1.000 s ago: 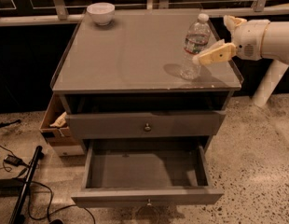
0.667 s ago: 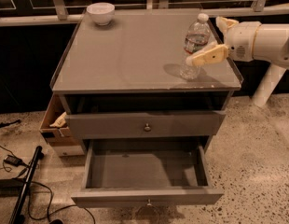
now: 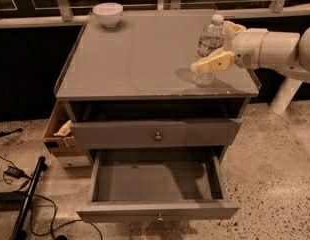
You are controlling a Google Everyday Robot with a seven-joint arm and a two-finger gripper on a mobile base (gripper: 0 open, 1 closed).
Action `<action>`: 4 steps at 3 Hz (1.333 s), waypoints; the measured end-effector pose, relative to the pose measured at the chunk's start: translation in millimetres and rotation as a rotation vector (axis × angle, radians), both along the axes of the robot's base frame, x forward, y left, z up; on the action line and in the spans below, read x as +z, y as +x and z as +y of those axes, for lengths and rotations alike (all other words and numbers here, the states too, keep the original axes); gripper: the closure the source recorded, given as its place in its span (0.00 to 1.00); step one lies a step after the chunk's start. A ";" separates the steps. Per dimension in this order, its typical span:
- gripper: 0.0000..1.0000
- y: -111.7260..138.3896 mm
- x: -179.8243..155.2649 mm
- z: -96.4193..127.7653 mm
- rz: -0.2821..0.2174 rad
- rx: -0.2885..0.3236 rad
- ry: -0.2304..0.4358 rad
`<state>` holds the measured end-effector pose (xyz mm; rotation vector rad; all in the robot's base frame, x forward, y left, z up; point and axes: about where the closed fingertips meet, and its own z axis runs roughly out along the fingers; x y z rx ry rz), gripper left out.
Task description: Place water bottle into middle drawer
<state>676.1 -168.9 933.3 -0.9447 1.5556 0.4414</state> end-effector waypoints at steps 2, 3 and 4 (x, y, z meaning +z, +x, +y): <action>0.16 9.6 -3.7 9.2 -0.010 -0.002 0.013; 0.40 9.7 -3.7 9.2 -0.010 -0.002 0.013; 0.63 9.7 -3.7 9.2 -0.010 -0.002 0.013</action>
Offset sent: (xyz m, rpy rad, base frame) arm 0.0085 0.0082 -0.0033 0.0116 -0.0093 -0.0016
